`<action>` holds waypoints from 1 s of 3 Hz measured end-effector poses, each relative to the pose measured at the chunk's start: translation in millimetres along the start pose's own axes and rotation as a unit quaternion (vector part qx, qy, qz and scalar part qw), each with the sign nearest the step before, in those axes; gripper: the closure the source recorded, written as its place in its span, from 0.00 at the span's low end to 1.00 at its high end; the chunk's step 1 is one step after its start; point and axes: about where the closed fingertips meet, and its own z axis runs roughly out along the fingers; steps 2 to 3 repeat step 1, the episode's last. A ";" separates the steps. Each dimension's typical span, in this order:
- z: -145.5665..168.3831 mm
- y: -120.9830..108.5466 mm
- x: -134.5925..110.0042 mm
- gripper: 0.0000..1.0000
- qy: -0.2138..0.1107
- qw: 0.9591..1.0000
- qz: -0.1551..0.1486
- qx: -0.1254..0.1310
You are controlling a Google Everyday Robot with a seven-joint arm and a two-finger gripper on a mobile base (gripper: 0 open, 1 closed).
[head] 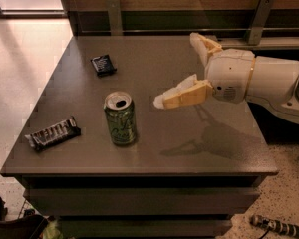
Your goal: Move green can near rxbar chocolate
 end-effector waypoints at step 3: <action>-35.8 -38.1 -26.7 0.00 0.007 0.997 -0.029 0.069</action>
Offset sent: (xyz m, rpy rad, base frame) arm 0.0000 0.0000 0.0000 0.0000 0.0000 0.0000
